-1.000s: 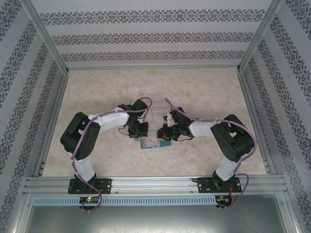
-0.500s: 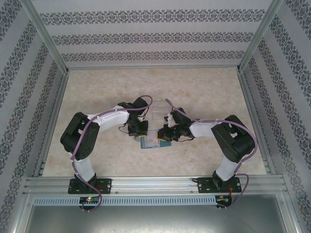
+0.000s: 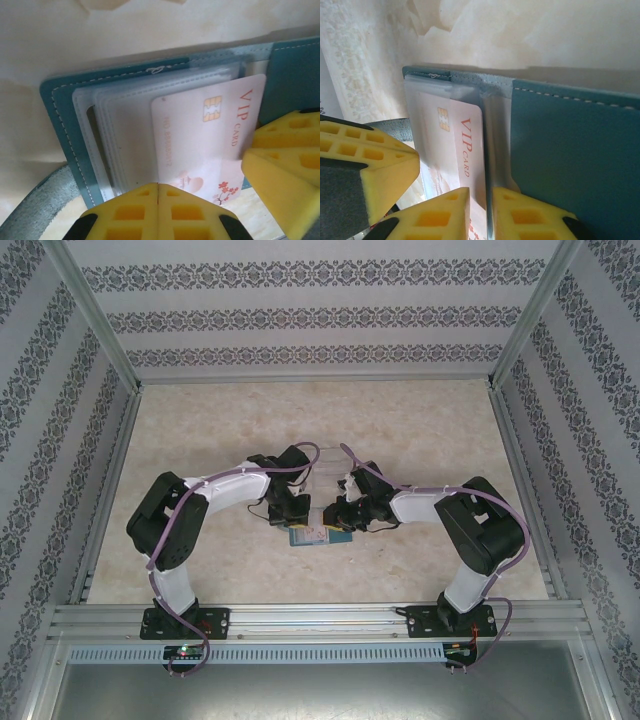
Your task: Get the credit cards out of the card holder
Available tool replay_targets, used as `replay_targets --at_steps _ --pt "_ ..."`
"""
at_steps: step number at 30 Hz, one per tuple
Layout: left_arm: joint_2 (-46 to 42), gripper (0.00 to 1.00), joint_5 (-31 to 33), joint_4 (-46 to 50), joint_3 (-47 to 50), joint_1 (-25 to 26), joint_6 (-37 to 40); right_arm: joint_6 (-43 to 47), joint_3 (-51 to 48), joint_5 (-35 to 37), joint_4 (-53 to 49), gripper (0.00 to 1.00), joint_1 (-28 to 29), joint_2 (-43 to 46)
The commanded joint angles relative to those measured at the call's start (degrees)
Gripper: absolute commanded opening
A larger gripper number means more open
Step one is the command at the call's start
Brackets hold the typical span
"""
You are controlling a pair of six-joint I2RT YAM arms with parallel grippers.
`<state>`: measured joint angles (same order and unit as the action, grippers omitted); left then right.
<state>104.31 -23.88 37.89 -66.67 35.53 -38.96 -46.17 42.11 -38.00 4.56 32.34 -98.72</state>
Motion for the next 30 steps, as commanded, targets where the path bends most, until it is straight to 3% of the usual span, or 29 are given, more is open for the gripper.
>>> replay_targets --at_steps 1,30 --pt "0.97 0.0 1.81 1.35 1.06 0.33 1.41 0.22 -0.45 0.34 0.38 0.22 -0.71 0.3" --pt "4.91 0.0 5.01 4.02 0.67 0.4 3.63 2.11 2.34 -5.98 4.26 0.21 -0.35 -5.28"
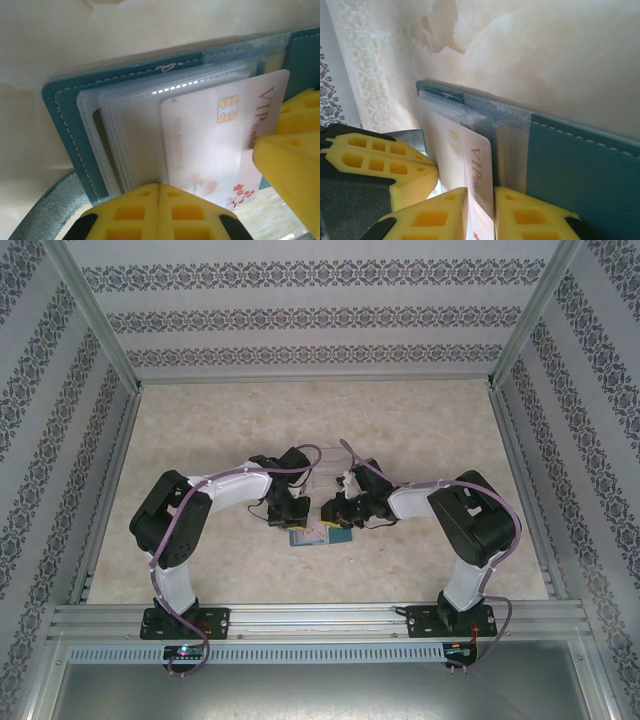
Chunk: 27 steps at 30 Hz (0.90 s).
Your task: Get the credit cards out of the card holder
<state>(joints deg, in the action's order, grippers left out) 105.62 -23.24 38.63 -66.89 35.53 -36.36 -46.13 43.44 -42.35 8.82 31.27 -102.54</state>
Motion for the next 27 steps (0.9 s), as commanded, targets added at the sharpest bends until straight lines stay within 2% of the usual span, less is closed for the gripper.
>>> replay_targets --at_steps 1,16,27 --pt "3.59 0.0 4.44 3.29 0.84 0.33 1.05 2.46 1.2 -1.85 -0.24 0.21 0.81 -1.4" --pt "3.49 0.0 4.52 3.69 0.86 0.34 1.21 4.62 0.95 1.84 -4.36 0.1 0.34 1.04" --pt "3.36 0.0 4.72 4.21 0.3 0.35 1.78 10.2 1.11 6.79 -14.85 0.1 -1.73 5.99"
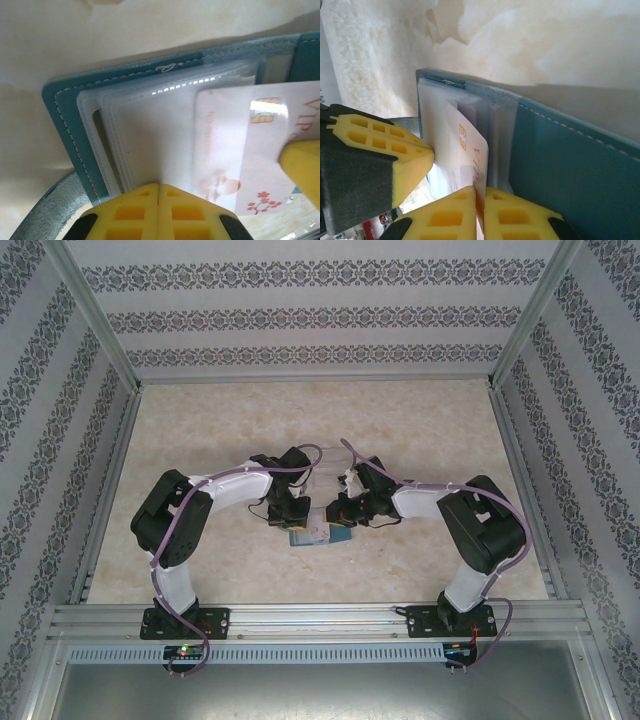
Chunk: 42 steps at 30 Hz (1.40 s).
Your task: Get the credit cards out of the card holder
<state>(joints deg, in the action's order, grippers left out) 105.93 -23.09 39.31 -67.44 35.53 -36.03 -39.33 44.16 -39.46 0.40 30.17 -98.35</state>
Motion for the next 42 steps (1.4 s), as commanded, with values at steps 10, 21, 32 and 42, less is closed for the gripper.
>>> replay_targets --at_steps 10,21,32,42 --pt "2.88 0.0 4.66 3.37 0.83 0.33 1.32 6.2 2.48 11.02 -15.52 0.09 -0.91 5.53" --pt "3.4 0.0 4.62 3.3 0.66 0.33 1.4 4.63 3.94 12.96 -15.66 0.09 1.21 5.88" --pt "3.41 0.0 4.53 3.03 0.76 0.38 1.42 0.44 5.74 10.27 -15.38 0.19 4.11 5.77" --pt "3.19 0.0 4.59 2.95 0.9 0.33 1.52 0.22 7.3 12.96 -20.04 0.13 4.54 6.37"
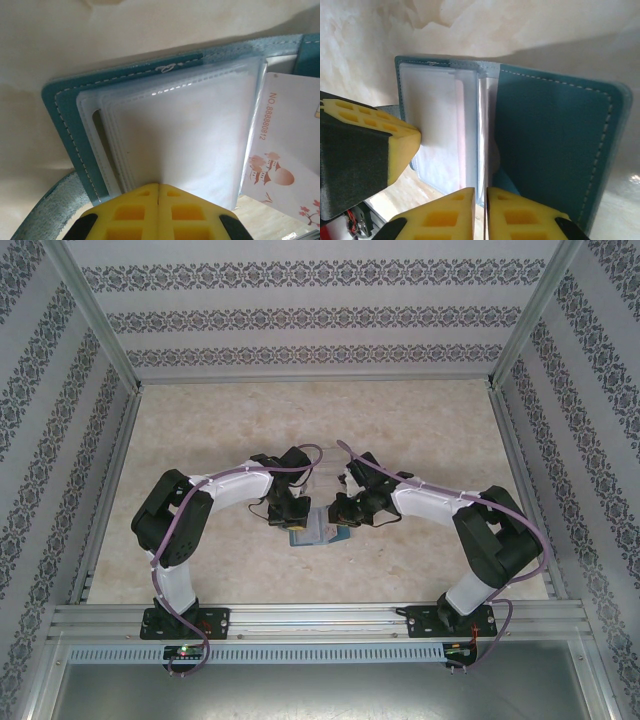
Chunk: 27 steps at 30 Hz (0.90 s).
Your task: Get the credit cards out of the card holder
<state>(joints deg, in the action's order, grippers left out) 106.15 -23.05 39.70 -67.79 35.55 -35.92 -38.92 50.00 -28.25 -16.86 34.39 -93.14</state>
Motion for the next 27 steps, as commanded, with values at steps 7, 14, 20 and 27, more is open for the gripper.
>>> replay_targets --at_steps 7,14,20,27 --pt "2.05 0.0 5.33 2.98 0.55 0.33 1.39 0.41 2.2 4.03 -4.63 0.09 0.21 3.16" --pt "0.23 0.02 5.82 3.8 -1.55 0.31 1.91 1.02 1.93 4.92 -4.8 0.07 -1.08 6.63" --pt "-1.53 0.03 5.03 3.89 -3.52 0.31 1.74 3.05 2.29 4.4 -4.83 0.07 -2.8 9.24" --pt "-4.39 0.04 6.33 4.3 -4.29 0.14 1.5 13.48 5.18 3.47 -8.27 0.07 -5.01 10.8"
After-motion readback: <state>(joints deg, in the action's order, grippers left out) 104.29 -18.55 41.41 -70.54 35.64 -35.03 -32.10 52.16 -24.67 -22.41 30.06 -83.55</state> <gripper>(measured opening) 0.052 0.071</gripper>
